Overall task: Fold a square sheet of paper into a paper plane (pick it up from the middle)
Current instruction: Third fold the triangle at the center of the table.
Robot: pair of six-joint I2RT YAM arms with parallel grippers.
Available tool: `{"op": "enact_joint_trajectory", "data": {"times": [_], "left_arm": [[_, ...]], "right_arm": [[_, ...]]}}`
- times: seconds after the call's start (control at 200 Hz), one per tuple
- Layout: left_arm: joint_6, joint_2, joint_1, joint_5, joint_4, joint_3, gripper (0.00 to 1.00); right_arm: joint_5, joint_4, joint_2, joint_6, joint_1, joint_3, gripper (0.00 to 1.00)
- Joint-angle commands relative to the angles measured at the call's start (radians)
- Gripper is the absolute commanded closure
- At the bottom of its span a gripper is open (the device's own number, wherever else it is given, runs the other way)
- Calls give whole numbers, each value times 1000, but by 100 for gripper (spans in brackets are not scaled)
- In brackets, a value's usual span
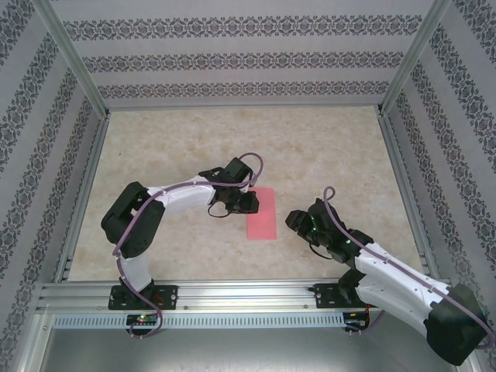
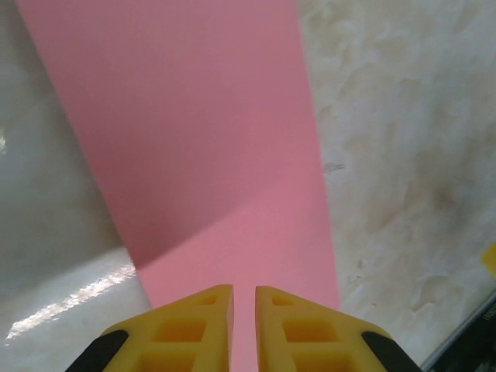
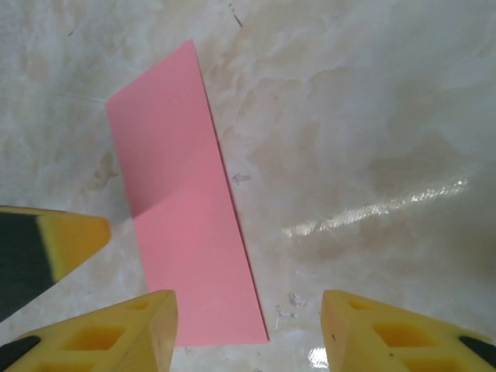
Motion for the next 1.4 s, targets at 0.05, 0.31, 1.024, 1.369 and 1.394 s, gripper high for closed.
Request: {"op": "enact_joint_trajectory", "data": {"times": [0.05, 0.31, 1.024, 1.369, 1.394], "left_arm": [[26, 14, -1, -35, -50, 24, 83], [30, 62, -1, -74, -43, 37, 83], [54, 80, 10, -112, -34, 10, 83], [47, 66, 13, -101, -20, -9, 83], [47, 65, 14, -99, -19, -10, 83]], "right_arm": [[-57, 75, -36, 20, -4, -43, 47], [-145, 144, 65, -20, -2, -5, 47], [-187, 234, 465, -36, 11, 153, 49], [-228, 300, 544, -25, 10, 141, 49], [-232, 308, 552, -25, 10, 141, 49]]}}
